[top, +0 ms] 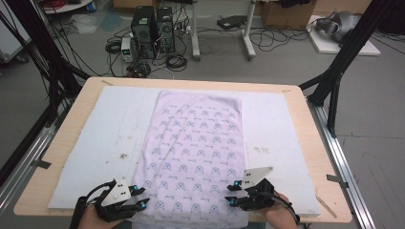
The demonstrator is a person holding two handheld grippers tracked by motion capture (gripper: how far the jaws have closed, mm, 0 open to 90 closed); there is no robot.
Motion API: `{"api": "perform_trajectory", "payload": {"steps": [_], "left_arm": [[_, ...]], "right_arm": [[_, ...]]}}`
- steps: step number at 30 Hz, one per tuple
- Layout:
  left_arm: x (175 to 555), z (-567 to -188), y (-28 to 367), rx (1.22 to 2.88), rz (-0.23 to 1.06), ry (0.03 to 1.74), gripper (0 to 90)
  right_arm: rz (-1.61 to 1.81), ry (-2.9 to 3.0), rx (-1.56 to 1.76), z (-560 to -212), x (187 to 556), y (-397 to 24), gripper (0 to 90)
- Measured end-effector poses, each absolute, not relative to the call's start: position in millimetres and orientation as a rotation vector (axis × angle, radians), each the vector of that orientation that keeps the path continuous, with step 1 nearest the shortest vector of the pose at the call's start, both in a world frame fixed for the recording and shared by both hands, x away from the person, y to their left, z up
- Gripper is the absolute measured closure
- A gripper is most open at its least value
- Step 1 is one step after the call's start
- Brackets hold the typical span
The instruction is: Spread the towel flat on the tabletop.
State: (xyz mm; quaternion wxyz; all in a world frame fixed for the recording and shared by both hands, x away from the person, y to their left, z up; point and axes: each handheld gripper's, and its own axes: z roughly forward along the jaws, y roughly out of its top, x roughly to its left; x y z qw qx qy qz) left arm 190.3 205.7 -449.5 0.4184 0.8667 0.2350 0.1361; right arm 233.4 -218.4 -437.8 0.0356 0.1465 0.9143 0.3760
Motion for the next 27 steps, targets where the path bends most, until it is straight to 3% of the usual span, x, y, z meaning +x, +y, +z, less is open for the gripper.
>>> {"api": "perform_trajectory", "payload": {"steps": [1,2,3,12,14,15,18,20,23,25,27], "left_arm": [[188,-450,205,2.171,0.370,0.588,84.9],[185,-450,204,2.168,0.387,0.595,87.5],[184,-450,204,2.167,0.387,0.600,88.1],[150,-441,216,2.146,0.379,0.601,88.4],[145,-438,216,2.150,0.355,0.572,87.4],[145,-437,217,2.142,0.344,0.567,84.2],[159,-433,218,2.125,0.371,0.602,60.5],[170,-436,216,2.131,0.395,0.616,55.9],[183,-446,211,2.172,0.400,0.609,54.2],[187,-453,210,2.148,0.354,0.584,62.9],[186,-455,210,2.132,0.371,0.576,84.2]], "right_arm": [[1.147,2.800,0.436,-442,232,-217,74.3],[1.186,2.798,0.426,-443,231,-218,85.9],[1.197,2.806,0.412,-443,231,-218,87.7],[1.235,2.841,0.312,-431,214,-220,88.6],[1.265,2.863,0.277,-428,207,-222,85.1],[1.292,2.857,0.290,-426,207,-223,75.4],[1.264,2.790,0.391,-423,216,-229,67.8],[1.254,2.772,0.426,-424,224,-227,62.8],[1.206,2.800,0.403,-432,231,-218,62.4],[1.153,2.824,0.380,-439,233,-211,65.4],[1.193,2.821,0.382,-443,234,-209,74.8]]}}
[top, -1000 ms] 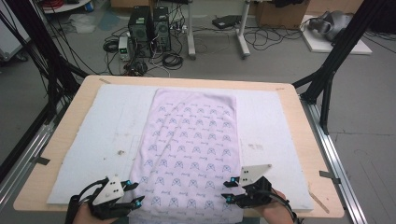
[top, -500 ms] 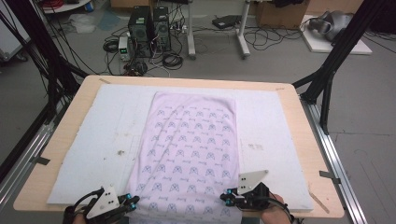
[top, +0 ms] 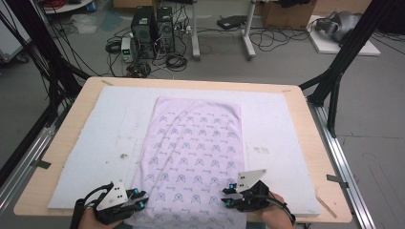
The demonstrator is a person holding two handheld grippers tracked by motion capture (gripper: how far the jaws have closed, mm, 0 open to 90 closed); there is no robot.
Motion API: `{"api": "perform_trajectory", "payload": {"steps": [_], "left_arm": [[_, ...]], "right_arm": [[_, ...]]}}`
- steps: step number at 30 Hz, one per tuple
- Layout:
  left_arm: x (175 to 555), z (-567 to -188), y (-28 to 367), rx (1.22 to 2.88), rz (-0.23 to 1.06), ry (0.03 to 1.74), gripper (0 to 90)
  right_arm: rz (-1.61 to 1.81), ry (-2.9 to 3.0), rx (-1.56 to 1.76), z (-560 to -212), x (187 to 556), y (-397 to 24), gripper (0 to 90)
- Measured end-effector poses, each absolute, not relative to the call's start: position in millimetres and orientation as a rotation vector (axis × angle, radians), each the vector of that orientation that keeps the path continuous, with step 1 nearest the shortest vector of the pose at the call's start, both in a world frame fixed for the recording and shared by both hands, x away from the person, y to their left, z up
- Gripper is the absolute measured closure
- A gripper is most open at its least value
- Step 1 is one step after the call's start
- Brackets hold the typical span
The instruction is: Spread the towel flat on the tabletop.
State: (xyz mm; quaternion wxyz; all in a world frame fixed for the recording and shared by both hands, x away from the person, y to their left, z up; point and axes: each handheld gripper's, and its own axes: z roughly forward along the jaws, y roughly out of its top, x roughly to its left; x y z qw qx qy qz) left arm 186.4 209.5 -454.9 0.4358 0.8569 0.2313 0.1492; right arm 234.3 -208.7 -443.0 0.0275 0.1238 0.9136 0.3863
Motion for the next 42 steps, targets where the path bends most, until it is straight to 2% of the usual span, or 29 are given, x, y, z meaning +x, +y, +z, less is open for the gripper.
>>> {"api": "perform_trajectory", "payload": {"steps": [2,15,16,17,18,19,20,32,42], "left_arm": [[184,-455,209,2.134,0.392,0.579,87.9],[149,-451,219,2.132,0.379,0.593,88.6],[149,-450,219,2.129,0.376,0.591,88.3],[151,-449,220,2.124,0.362,0.600,86.9],[154,-448,220,2.120,0.353,0.621,79.7],[157,-447,220,2.120,0.355,0.635,67.0],[161,-446,220,2.108,0.349,0.637,60.9],[224,-417,217,2.061,0.365,0.682,43.2],[275,-395,220,1.944,0.375,0.744,37.3]], "right_arm": [[1.200,2.841,0.376,-443,237,-208,87.5],[1.216,2.877,0.286,-438,219,-215,88.5],[1.243,2.871,0.292,-437,218,-216,87.3],[1.266,2.864,0.313,-436,219,-218,81.4],[1.287,2.862,0.347,-435,222,-219,74.7],[1.296,2.869,0.368,-433,224,-220,68.9],[1.284,2.852,0.388,-431,226,-221,64.8],[1.335,2.654,0.679,-411,273,-232,41.0],[1.264,2.628,0.723,-394,321,-242,34.0]]}}
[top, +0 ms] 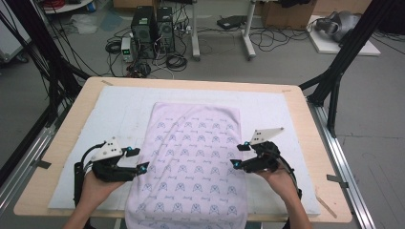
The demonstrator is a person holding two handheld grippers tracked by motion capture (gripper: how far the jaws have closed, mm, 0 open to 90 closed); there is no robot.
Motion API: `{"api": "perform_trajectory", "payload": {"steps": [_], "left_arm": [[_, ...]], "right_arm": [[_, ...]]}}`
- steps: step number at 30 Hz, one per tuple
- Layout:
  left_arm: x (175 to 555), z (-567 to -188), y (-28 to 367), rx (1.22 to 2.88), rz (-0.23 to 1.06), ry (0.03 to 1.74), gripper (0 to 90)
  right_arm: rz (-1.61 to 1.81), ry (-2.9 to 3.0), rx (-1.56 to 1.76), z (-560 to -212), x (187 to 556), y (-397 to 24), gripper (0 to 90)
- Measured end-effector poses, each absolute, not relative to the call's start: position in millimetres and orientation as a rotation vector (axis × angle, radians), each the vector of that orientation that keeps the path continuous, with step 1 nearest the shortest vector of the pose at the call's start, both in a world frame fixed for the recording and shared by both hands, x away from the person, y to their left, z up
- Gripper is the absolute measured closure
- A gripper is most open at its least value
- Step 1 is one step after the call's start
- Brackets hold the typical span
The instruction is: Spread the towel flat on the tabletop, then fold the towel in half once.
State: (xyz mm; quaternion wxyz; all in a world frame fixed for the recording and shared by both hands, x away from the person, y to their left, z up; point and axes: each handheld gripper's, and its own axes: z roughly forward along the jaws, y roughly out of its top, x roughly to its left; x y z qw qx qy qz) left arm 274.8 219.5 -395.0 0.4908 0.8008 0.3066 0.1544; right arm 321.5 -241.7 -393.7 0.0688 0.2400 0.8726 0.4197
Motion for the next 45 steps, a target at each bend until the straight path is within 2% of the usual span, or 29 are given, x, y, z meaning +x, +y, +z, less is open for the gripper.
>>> {"api": "perform_trajectory", "payload": {"steps": [10,27,37,40,45], "left_arm": [[309,-384,209,1.982,0.419,0.764,36.3],[323,-378,204,1.964,0.425,0.792,35.9],[357,-366,206,1.954,0.430,0.832,36.7],[370,-371,206,1.965,0.439,0.877,37.8],[388,-383,200,1.964,0.484,0.926,39.9]], "right_arm": [[1.313,2.611,0.724,-378,348,-242,30.7],[1.264,2.635,0.727,-377,357,-245,29.7],[1.188,2.614,0.746,-364,387,-247,29.9],[1.148,2.620,0.774,-370,400,-245,30.0],[1.090,2.657,0.813,-390,418,-242,36.0]]}}
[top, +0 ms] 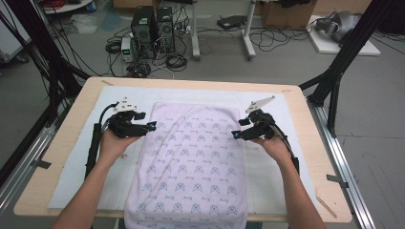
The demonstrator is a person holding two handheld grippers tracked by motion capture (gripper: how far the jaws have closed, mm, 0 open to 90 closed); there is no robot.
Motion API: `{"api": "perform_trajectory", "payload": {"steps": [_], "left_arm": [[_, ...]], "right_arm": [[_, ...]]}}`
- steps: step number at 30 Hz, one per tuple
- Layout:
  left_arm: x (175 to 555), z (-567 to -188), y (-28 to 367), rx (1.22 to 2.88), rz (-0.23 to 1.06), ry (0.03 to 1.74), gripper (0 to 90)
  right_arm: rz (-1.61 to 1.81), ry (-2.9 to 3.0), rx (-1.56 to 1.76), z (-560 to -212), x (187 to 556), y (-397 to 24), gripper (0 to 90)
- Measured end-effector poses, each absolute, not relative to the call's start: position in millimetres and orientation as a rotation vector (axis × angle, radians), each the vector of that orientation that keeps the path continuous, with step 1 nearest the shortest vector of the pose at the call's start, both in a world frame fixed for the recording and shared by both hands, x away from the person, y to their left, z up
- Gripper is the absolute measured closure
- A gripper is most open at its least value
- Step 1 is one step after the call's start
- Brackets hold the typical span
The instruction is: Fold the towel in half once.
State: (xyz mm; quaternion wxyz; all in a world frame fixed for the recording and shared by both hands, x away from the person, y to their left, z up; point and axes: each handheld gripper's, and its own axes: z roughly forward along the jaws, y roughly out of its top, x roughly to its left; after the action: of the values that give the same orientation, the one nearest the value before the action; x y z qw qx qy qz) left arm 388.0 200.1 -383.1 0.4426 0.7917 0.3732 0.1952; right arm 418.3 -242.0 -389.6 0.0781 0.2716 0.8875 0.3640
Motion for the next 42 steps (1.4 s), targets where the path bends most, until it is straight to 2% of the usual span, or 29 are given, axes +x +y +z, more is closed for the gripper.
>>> {"api": "perform_trajectory", "payload": {"steps": [3,16,19,22,24,27,34,38,42], "left_arm": [[399,-396,199,2.013,0.456,0.942,47.1],[428,-439,196,2.097,0.506,1.117,57.4],[430,-442,196,2.078,0.491,1.134,63.2],[429,-442,192,2.093,0.486,1.097,79.0],[429,-441,192,2.103,0.486,1.094,82.9],[427,-437,197,2.090,0.494,1.095,84.1],[412,-406,221,1.967,0.474,1.027,84.1],[391,-390,228,1.952,0.475,0.956,84.0],[358,-384,231,1.972,0.478,0.883,84.0]], "right_arm": [[1.045,2.649,0.828,-397,424,-240,38.4],[0.937,2.532,0.976,-427,449,-238,47.4],[0.908,2.566,1.004,-434,452,-237,55.5],[0.951,2.571,1.052,-433,453,-240,71.2],[0.973,2.599,1.061,-433,455,-240,79.9],[0.975,2.607,1.068,-431,453,-239,85.0],[1.097,2.548,1.007,-402,442,-253,86.5],[1.175,2.550,0.964,-385,426,-259,86.5],[1.209,2.582,0.854,-370,394,-261,86.5]]}}
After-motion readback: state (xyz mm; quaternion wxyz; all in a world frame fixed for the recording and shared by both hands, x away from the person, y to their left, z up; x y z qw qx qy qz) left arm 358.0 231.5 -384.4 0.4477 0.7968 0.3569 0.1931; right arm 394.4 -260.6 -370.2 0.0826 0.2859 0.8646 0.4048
